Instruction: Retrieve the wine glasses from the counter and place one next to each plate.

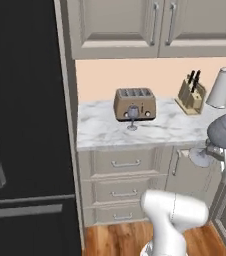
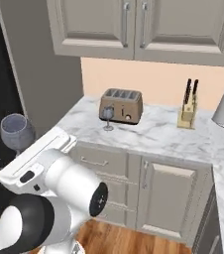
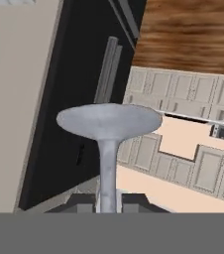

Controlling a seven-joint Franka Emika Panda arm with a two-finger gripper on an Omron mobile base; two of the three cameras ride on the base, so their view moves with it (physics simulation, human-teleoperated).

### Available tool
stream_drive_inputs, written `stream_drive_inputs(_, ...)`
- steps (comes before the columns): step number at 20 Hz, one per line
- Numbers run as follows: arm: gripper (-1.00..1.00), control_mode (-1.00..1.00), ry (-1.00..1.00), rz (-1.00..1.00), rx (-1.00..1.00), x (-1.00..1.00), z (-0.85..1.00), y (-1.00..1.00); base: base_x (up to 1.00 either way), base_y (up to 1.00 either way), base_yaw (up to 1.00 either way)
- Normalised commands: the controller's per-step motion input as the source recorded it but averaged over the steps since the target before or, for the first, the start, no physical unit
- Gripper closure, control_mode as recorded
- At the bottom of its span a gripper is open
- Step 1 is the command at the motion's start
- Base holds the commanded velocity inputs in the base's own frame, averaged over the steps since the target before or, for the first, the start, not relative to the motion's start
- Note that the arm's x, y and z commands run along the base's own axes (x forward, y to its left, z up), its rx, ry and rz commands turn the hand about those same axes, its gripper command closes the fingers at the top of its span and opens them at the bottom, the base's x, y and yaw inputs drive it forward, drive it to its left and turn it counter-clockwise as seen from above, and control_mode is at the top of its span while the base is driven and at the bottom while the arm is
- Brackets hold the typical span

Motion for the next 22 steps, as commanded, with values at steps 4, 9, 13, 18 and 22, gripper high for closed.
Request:
stream_drive_inputs(4,1.0,1.0,0.0,0.0,0.0,0.0,0.0,0.0,-0.09,0.69,0.86)
stream_drive_inputs(9,1.0,1.0,0.0,0.0,0.0,0.0,0.0,0.0,0.0,0.16,1.0)
stream_drive_inputs(13,1.0,1.0,0.0,0.0,0.0,0.0,0.0,0.0,0.0,0.02,1.0)
stream_drive_inputs(18,1.0,1.0,0.0,0.0,0.0,0.0,0.0,0.0,0.0,0.01,1.0)
stream_drive_inputs(22,1.0,1.0,0.0,0.0,0.0,0.0,0.0,0.0,0.0,0.0,1.0)
